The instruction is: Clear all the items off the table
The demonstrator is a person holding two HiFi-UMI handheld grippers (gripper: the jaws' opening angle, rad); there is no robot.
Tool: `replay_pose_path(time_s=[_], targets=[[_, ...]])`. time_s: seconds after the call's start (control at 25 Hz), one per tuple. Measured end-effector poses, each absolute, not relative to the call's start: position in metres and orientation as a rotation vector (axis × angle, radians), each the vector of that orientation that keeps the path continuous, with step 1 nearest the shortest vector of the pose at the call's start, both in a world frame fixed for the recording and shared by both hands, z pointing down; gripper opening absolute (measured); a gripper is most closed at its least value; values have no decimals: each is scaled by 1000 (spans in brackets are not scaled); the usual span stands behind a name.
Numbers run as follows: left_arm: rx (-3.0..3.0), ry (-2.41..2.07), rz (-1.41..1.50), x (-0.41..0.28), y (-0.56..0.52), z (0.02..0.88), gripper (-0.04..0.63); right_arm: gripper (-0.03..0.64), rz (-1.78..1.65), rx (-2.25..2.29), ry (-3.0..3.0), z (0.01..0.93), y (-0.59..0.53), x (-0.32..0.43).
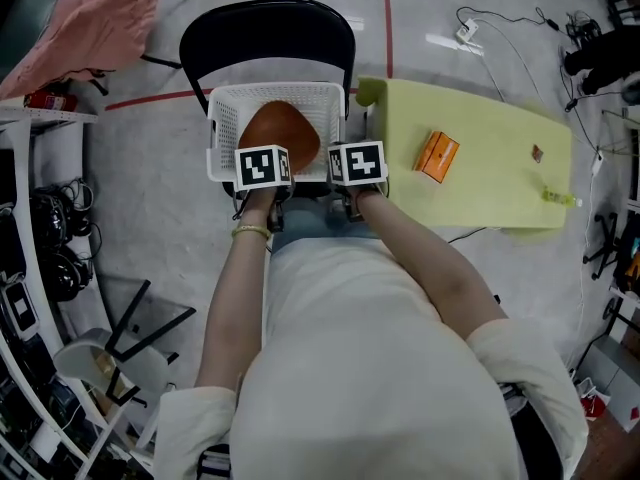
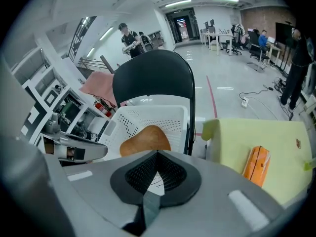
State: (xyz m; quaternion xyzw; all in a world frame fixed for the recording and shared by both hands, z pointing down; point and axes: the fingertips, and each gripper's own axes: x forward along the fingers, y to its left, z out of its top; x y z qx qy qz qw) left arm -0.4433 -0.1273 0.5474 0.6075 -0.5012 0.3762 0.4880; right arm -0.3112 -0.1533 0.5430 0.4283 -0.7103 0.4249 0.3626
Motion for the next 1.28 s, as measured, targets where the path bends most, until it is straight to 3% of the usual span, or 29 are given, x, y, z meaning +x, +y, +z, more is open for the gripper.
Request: replay_pose_path(time_s=[0.88,1.28], targets=[[1768,-1233,661,-320,-86,475,11,-2,949,1143,-2046,479,-90,-227],[1925,-1103,769,-276,-64,458,11,-2,965,1296,-2049,458,-60,-189]])
